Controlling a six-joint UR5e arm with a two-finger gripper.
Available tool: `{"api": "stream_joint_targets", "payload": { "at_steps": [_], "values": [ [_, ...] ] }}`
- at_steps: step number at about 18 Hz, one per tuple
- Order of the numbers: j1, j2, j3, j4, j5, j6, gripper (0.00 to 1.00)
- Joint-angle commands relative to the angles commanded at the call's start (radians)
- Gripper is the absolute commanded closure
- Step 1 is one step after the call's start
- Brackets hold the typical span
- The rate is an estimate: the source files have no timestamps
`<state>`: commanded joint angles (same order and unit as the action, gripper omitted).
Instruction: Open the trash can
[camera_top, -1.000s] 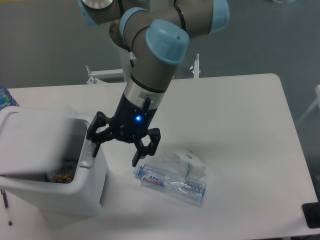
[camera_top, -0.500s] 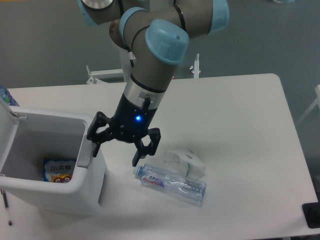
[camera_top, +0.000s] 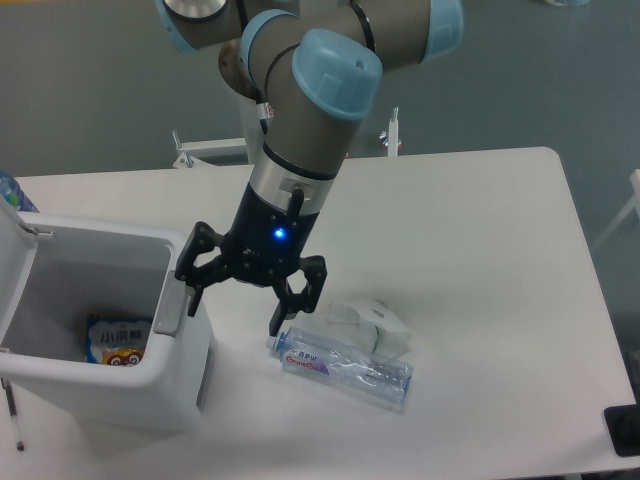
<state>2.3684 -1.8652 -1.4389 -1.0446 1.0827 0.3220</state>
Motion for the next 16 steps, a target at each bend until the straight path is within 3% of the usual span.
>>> {"api": "stream_joint_targets", "payload": {
  "at_steps": [6, 10, 13, 16],
  "values": [
    [0.086, -0.078, -0.003, -0.002, 0.166, 0.116, 0.0],
    [0.153, -0.092, -0.026, -0.012, 0.189, 0.254, 0.0],
    [0.155, -0.098, -0.066, -0.011, 0.235, 0.348, 0.0],
    [0.144, -0.089, -0.064, -0.046, 0.321, 0.373, 0.0]
  ]
}}
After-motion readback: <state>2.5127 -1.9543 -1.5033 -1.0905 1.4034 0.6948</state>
